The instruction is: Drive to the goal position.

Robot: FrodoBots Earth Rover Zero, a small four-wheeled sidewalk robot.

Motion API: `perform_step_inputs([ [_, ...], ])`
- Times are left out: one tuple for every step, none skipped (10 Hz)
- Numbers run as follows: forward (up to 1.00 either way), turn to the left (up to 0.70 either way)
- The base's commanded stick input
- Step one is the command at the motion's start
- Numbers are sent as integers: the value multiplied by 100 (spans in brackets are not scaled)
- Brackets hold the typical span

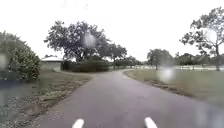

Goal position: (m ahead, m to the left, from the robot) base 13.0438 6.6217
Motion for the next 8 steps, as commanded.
perform_step_inputs([
  [85, 0],
  [85, 0],
  [85, 0],
  [85, 0],
  [85, 0],
  [85, 0],
  [85, 0],
  [85, 0],
])
